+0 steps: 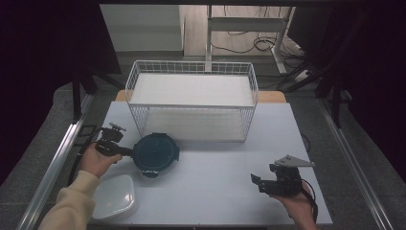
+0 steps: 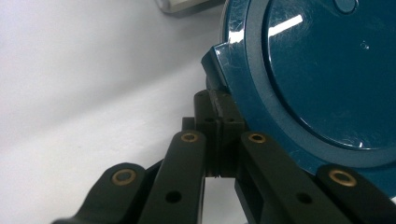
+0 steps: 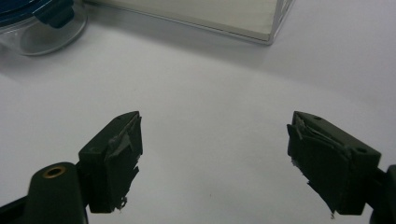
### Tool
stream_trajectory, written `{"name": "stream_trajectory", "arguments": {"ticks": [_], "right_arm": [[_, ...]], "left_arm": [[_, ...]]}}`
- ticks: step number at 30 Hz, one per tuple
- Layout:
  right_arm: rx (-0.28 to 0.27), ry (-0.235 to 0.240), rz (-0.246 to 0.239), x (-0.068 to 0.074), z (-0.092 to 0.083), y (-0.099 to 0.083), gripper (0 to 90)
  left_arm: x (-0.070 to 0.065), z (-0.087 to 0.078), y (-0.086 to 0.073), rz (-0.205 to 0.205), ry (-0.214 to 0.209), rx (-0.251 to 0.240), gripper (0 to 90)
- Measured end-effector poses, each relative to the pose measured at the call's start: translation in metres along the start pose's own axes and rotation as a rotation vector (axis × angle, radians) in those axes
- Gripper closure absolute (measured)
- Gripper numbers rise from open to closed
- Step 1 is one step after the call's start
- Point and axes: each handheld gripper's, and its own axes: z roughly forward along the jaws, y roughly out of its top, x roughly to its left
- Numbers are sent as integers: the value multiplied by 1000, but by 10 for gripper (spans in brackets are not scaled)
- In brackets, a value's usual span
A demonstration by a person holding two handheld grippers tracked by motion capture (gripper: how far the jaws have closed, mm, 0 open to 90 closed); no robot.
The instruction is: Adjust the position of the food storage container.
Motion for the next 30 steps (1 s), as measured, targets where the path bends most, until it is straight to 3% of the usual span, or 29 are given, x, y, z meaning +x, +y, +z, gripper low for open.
{"name": "stream_trajectory", "arguments": {"ticks": [11, 19, 30], "right_arm": [[5, 0, -1, 0, 1, 0, 176], [3, 0, 2, -1, 0, 0, 176], [6, 0, 1, -1, 1, 0, 176]], "left_arm": [[-17, 4, 7, 23, -1, 20, 900], [-32, 9, 13, 47, -29, 33, 900], [-59, 15, 21, 108, -43, 58, 900]]}}
